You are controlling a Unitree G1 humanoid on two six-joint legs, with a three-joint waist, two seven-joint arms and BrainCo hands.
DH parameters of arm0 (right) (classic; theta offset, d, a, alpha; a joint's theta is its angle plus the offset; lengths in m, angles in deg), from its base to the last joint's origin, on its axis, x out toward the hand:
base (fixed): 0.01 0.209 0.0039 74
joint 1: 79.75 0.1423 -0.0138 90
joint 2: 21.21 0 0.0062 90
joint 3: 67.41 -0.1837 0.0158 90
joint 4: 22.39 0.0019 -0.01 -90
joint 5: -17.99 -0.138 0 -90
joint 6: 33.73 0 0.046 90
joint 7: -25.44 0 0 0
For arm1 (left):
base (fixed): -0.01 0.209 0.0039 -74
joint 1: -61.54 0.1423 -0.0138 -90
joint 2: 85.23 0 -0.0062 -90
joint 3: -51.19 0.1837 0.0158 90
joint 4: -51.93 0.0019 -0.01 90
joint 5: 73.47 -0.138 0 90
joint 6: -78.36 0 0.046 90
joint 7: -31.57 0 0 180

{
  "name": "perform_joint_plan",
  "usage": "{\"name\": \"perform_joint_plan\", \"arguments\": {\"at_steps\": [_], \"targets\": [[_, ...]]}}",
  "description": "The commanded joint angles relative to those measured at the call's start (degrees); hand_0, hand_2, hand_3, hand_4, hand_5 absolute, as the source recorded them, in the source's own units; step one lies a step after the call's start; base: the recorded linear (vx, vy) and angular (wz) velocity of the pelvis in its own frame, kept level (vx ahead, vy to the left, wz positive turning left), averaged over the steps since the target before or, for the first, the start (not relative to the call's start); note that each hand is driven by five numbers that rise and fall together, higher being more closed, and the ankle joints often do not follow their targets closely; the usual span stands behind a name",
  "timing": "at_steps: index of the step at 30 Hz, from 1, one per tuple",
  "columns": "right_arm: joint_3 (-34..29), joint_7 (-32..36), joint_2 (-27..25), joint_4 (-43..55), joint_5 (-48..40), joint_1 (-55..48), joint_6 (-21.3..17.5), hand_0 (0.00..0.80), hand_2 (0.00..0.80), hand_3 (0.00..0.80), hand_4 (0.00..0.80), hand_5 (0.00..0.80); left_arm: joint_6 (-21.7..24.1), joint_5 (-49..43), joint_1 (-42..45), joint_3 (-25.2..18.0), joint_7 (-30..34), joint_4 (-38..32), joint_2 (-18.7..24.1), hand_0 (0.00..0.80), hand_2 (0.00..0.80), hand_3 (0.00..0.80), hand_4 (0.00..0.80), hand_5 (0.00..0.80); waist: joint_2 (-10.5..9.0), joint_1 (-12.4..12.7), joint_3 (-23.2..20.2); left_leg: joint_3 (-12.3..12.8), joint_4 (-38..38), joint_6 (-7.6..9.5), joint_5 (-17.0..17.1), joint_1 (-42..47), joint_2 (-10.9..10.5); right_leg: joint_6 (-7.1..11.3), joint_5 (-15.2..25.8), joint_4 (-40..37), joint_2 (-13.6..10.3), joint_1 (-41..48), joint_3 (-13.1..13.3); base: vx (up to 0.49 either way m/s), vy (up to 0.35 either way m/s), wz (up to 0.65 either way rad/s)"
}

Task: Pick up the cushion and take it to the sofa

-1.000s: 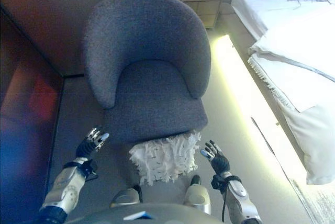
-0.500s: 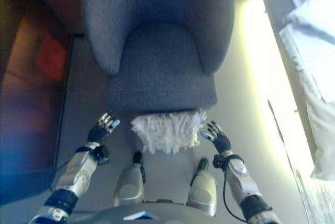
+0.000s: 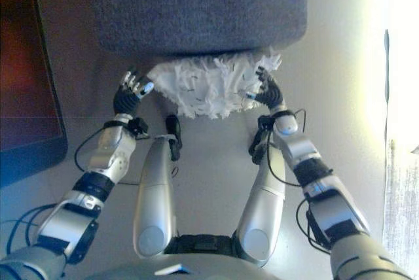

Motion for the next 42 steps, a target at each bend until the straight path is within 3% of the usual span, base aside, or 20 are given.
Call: {"name": "perform_joint_plan", "arguments": {"at_steps": [1,12,24,28,33,37,42], "targets": [[-0.8,-1.7,-2.1,-0.1,-1.5,0.3,-0.4,0.0,0.0,0.0,0.0,0.0,2.3,-3.2,-2.3,-0.1,-1.4,-0.2,-0.6,0.0,0.0,0.0,0.0,0.0,2.72,-0.2,0.0,0.8,5.4,2.9,-4.8,-5.1,0.5,-0.05,-2.7,7.5,0.1,-4.2,5.9,-0.041,-0.003,0.13],[-4.0,-3.4,-4.7,-6.7,-8.5,5.5,1.1,0.0,0.0,0.0,0.0,0.0,-0.8,0.3,-5.0,-1.0,-0.5,3.8,3.1,0.0,0.0,0.0,0.0,0.0,3.65,-0.8,0.0,-0.5,23.8,4.44,-11.4,-19.5,0.5,-2.08,-9.5,23.0,0.6,-18.7,9.4,0.01,0.003,0.06],[-9.7,-6.1,-6.4,-8.7,-15.2,2.3,3.4,0.0,0.0,0.0,0.0,0.0,-2.0,3.8,-0.3,-3.9,-0.9,3.7,3.7,0.0,0.0,0.0,0.0,0.0,3.12,-0.5,0.0,-2.1,34.4,4.39,-14.6,-28.1,1.4,-2.77,-12.4,32.0,-0.2,-26.6,10.9,0.012,-0.002,0.02],[-10.6,-3.4,-7.0,-10.2,-15.6,2.1,3.1,0.0,0.0,0.0,0.0,0.0,-2.6,2.7,0.2,-3.1,3.9,3.7,4.0,0.0,0.0,0.0,0.0,0.0,3.0,-0.3,0.0,-2.7,36.7,4.27,-15.2,-30.1,1.8,-2.76,-12.8,34.3,-0.7,-28.5,11.2,0.0,-0.002,0.01],[-9.5,-0.6,-8.0,-9.0,-16.2,3.1,6.0,0.0,0.0,0.0,0.0,0.0,-4.9,7.6,-1.9,-1.4,12.8,2.3,5.6,0.0,0.0,0.0,0.0,0.0,2.59,-0.6,0.0,-3.2,39.6,4.43,-15.8,-32.5,3.1,-2.89,-13.3,36.9,-1.5,-30.3,11.9,0.0,0.0,0.0],[-9.3,0.3,-7.5,-10.8,-14.5,2.8,7.9,0.0,0.0,0.0,0.0,0.0,-6.8,8.2,-4.0,-0.2,16.6,2.0,5.9,0.0,0.0,0.0,0.0,0.0,2.21,-0.9,0.0,-3.8,40.9,4.52,-15.9,-33.3,4.2,-2.92,-13.2,37.8,-2.2,-30.8,12.2,0.0,0.0,0.0],[-8.9,3.8,-8.3,-10.3,-14.2,1.2,6.9,0.0,0.0,0.0,0.0,0.0,-9.7,8.2,-5.1,1.8,19.3,0.7,6.7,0.0,0.0,0.0,0.0,0.0,1.55,-1.3,0.0,-4.4,42.9,4.39,-16.4,-33.4,5.1,-2.8,-12.9,39.3,-2.7,-31.3,13.5,0.006,-0.004,0.0]]}}
